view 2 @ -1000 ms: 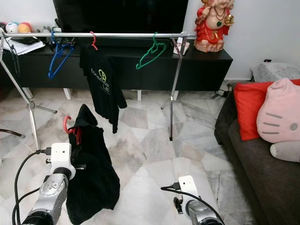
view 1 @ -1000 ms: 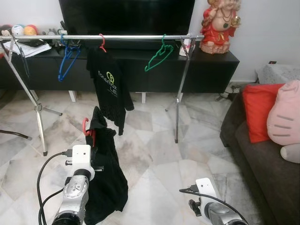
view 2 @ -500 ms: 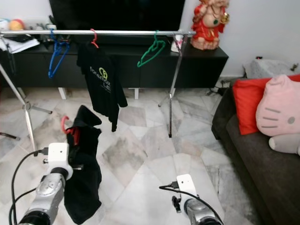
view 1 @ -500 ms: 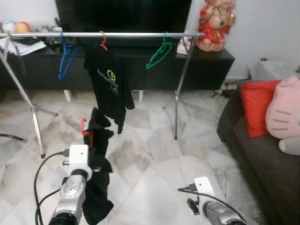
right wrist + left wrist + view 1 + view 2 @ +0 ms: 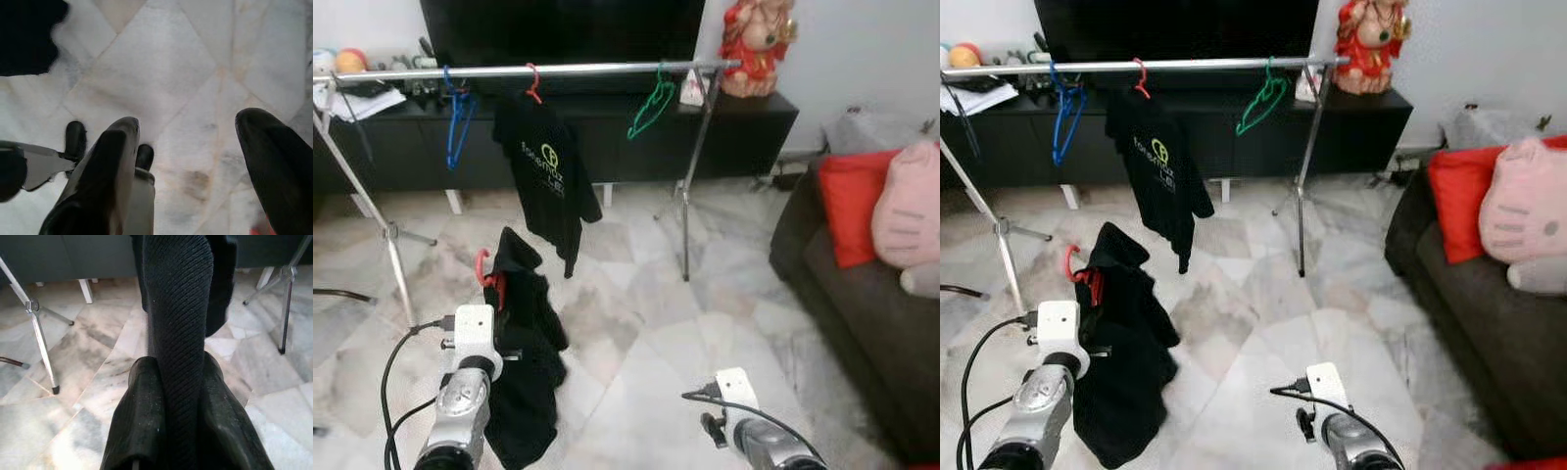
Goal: Hang hanger
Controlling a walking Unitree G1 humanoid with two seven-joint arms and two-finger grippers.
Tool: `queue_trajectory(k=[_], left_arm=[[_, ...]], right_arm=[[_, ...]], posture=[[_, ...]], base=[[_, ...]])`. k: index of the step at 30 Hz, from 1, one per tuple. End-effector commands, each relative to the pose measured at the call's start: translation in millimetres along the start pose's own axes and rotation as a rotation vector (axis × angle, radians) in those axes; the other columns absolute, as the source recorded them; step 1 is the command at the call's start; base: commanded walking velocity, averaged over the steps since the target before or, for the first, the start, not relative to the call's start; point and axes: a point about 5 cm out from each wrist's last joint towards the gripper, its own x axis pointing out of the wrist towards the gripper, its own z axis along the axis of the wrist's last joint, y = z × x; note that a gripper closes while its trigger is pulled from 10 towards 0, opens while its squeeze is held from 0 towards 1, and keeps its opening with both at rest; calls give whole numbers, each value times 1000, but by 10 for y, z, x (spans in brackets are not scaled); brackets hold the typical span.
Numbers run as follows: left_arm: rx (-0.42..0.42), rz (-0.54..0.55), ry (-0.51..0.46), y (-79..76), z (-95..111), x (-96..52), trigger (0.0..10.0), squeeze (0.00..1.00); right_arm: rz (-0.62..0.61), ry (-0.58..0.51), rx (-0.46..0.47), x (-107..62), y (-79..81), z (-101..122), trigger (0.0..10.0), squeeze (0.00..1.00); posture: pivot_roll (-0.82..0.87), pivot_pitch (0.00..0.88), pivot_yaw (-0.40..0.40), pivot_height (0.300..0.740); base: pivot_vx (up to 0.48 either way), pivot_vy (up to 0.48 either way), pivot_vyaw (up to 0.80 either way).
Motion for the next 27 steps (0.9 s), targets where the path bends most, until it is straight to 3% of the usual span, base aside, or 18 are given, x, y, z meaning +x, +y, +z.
queue_trajectory(k=[1, 27], left_arm=[[-1, -18, -43, -62, 88, 32, 10000, 0], [8, -39, -33, -65, 64, 13, 10000, 0]], right_arm=[[-19, 19, 0, -11, -66, -65, 10000, 0], [-38, 16, 31, -4, -21, -112, 10000, 0]], posture=[[-30, 0, -45, 740], [-24, 0, -24, 740]], base=[[0, 251, 0], [0, 250, 0]])
